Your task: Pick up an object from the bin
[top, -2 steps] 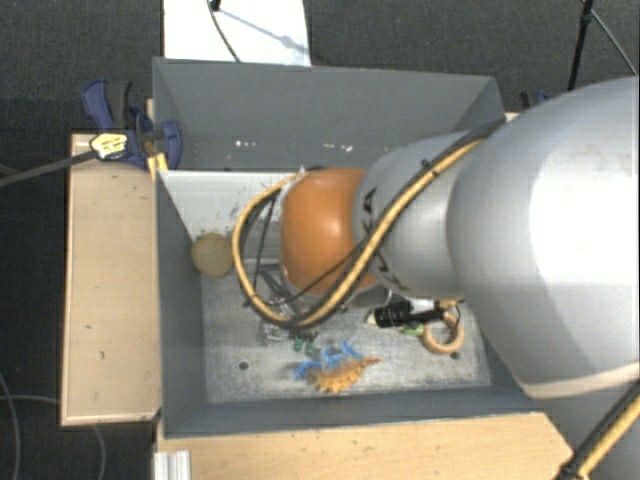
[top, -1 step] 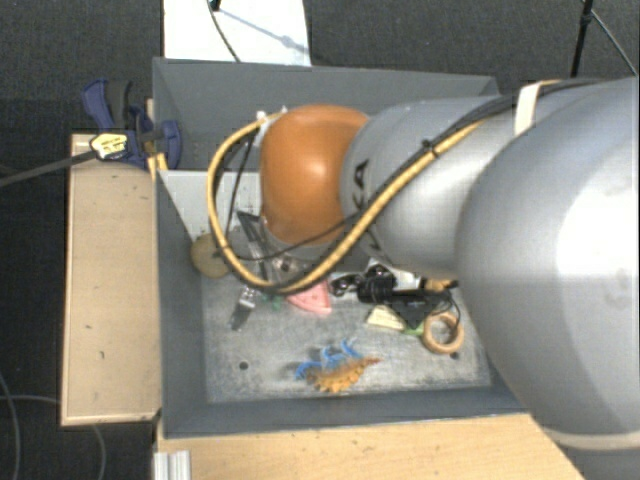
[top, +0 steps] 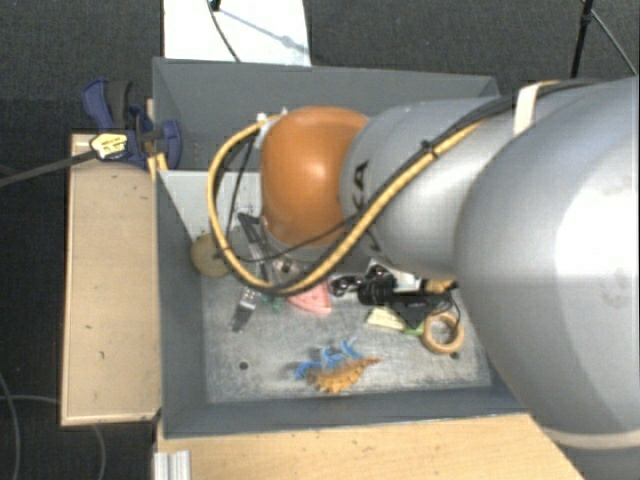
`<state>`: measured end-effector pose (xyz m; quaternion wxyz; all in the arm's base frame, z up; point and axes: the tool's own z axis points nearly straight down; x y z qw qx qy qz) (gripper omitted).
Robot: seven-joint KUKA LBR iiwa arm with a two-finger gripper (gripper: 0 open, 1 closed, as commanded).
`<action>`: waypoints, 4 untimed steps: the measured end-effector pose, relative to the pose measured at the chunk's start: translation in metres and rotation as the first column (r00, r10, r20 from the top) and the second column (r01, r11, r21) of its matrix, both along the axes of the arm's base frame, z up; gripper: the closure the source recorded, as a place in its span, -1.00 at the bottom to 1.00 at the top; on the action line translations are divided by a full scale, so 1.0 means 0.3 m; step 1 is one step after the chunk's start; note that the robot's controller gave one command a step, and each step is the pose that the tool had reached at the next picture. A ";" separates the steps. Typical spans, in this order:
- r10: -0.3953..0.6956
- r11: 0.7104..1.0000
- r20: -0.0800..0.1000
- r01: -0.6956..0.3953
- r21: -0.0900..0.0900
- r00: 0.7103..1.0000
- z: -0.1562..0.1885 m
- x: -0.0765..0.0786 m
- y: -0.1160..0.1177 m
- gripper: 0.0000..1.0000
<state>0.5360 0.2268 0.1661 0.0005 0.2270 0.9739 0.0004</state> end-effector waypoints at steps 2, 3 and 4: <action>0.076 0.997 -0.002 -0.076 -0.001 0.997 -0.272 0.024 -0.237 -1.00; 0.084 0.996 0.006 -0.084 0.003 0.996 -0.303 0.091 -0.275 -1.00; 0.180 0.984 0.001 -0.180 0.001 0.984 -0.251 0.019 -0.372 -1.00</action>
Offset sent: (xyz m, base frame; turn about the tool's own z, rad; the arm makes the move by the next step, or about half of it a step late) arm 0.0157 -0.0900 -0.0937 -0.1175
